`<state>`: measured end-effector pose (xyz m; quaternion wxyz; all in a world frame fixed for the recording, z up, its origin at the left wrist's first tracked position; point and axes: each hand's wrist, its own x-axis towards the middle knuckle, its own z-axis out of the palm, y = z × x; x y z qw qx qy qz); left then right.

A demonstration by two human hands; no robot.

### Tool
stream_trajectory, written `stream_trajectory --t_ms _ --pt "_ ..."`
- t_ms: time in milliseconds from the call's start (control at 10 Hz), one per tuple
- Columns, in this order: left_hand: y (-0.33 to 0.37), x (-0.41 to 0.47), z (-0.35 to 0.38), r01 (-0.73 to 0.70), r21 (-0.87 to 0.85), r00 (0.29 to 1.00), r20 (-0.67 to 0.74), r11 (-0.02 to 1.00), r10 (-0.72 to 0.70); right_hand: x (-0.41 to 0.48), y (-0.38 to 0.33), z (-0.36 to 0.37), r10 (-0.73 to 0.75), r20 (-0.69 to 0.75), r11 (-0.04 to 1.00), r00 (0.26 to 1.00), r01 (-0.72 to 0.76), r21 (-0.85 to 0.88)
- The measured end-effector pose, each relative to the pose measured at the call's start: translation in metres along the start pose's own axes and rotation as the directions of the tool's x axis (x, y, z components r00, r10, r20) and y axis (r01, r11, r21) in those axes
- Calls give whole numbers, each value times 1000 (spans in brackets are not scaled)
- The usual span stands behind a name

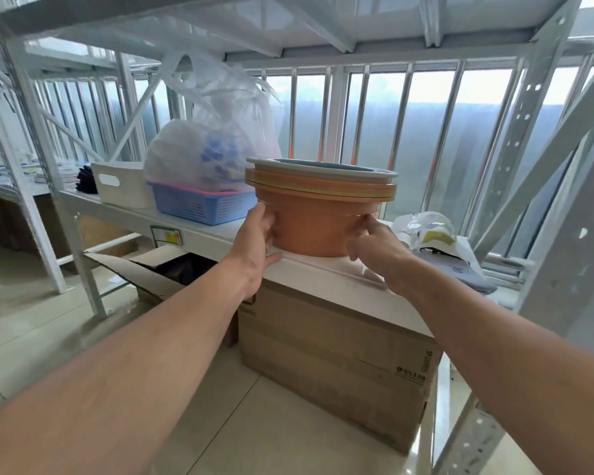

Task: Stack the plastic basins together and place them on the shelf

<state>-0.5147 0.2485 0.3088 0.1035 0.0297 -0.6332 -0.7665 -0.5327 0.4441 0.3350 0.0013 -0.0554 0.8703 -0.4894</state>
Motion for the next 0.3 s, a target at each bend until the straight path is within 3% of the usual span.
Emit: stream_trajectory --t_ms 200,300 --pt "6 9 -1 63 23 998 -7 998 -63 9 -1 -3 1 37 1000 999 -2 19" --pt "2 -1 0 16 -34 996 -90 999 -19 7 7 -3 -47 -30 995 998 49 83"
